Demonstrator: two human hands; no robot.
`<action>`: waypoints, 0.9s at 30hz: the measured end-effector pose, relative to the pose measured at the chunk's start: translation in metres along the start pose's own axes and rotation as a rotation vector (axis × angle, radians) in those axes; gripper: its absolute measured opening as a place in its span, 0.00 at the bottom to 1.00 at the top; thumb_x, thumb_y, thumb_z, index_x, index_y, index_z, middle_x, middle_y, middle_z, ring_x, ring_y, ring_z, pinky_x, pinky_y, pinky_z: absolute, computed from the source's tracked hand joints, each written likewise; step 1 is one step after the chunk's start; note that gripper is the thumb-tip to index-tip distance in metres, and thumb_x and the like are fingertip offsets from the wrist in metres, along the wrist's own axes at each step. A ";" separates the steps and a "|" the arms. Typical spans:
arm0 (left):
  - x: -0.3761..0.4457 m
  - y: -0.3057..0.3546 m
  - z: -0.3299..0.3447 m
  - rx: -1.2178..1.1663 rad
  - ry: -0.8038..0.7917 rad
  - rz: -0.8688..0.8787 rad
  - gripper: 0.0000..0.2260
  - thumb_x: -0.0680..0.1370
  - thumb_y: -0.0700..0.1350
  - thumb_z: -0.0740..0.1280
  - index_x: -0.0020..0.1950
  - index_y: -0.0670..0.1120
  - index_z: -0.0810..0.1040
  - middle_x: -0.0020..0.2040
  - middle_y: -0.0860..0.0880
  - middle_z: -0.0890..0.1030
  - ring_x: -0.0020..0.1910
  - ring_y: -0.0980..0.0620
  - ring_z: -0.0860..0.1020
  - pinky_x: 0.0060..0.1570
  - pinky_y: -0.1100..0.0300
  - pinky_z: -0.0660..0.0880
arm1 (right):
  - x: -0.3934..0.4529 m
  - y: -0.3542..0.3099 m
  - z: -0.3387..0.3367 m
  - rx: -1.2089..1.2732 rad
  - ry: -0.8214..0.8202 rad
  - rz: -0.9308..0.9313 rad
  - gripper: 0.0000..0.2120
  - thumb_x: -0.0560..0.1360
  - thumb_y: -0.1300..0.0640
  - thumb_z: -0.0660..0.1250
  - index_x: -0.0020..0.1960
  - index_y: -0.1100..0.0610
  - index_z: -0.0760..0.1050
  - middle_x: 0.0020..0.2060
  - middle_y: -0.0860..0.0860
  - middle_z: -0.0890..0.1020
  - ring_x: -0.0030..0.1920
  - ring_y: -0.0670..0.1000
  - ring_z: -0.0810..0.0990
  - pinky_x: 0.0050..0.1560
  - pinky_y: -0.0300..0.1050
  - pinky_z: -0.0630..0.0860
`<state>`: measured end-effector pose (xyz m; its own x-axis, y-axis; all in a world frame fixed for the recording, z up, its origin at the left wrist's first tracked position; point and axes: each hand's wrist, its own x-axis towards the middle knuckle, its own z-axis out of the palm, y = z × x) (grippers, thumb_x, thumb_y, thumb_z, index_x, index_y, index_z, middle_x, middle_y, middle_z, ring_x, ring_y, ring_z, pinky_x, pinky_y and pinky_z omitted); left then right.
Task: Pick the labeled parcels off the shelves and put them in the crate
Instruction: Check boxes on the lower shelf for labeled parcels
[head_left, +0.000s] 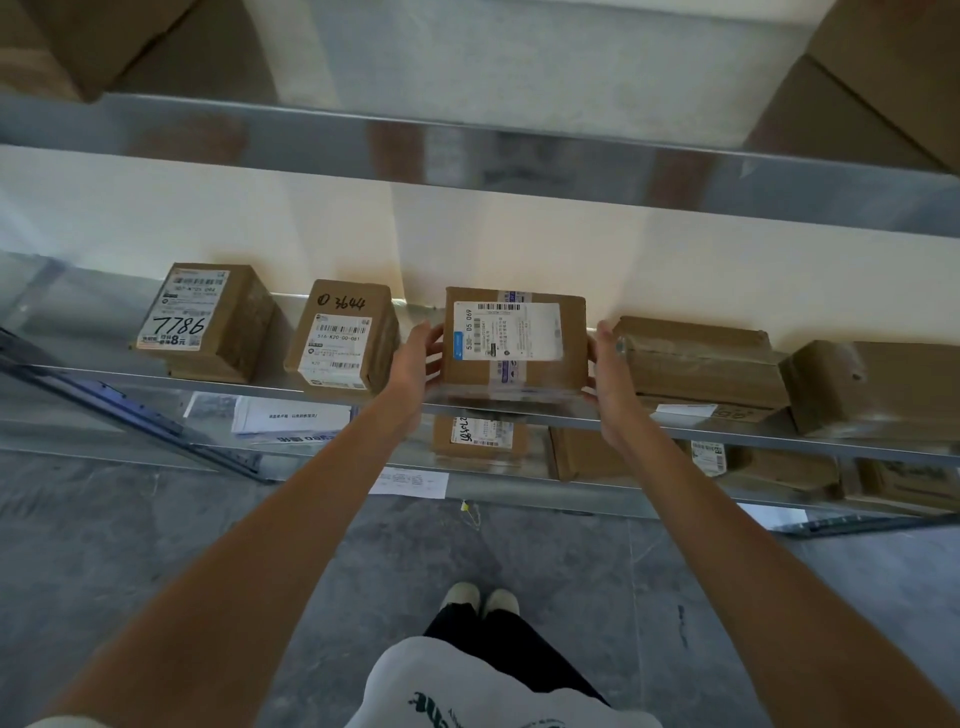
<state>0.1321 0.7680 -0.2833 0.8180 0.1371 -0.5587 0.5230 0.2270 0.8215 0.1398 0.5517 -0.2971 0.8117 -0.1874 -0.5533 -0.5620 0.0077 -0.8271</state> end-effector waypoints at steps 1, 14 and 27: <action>0.000 0.000 0.000 0.003 -0.013 -0.008 0.19 0.84 0.53 0.52 0.66 0.47 0.75 0.54 0.49 0.81 0.49 0.54 0.79 0.37 0.64 0.77 | 0.000 0.000 0.000 -0.011 -0.001 0.013 0.42 0.72 0.24 0.50 0.76 0.49 0.63 0.73 0.53 0.70 0.71 0.58 0.69 0.72 0.62 0.64; 0.004 -0.002 0.001 0.043 -0.021 -0.057 0.14 0.83 0.51 0.55 0.60 0.48 0.76 0.57 0.48 0.81 0.52 0.54 0.78 0.48 0.62 0.75 | 0.001 0.011 0.006 0.017 -0.060 0.060 0.37 0.77 0.30 0.50 0.79 0.50 0.57 0.76 0.54 0.64 0.74 0.57 0.67 0.74 0.56 0.63; -0.019 0.025 0.106 0.310 -0.088 0.621 0.17 0.83 0.45 0.58 0.72 0.47 0.69 0.71 0.50 0.70 0.68 0.55 0.69 0.66 0.64 0.66 | -0.022 -0.029 -0.095 -0.049 0.440 -0.273 0.14 0.82 0.43 0.55 0.56 0.51 0.72 0.42 0.45 0.73 0.44 0.44 0.72 0.52 0.42 0.70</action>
<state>0.1551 0.6689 -0.2403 0.9972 0.0706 0.0250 -0.0138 -0.1554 0.9878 0.1232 0.4627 -0.2515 0.7917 -0.5716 -0.2153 -0.3549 -0.1435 -0.9238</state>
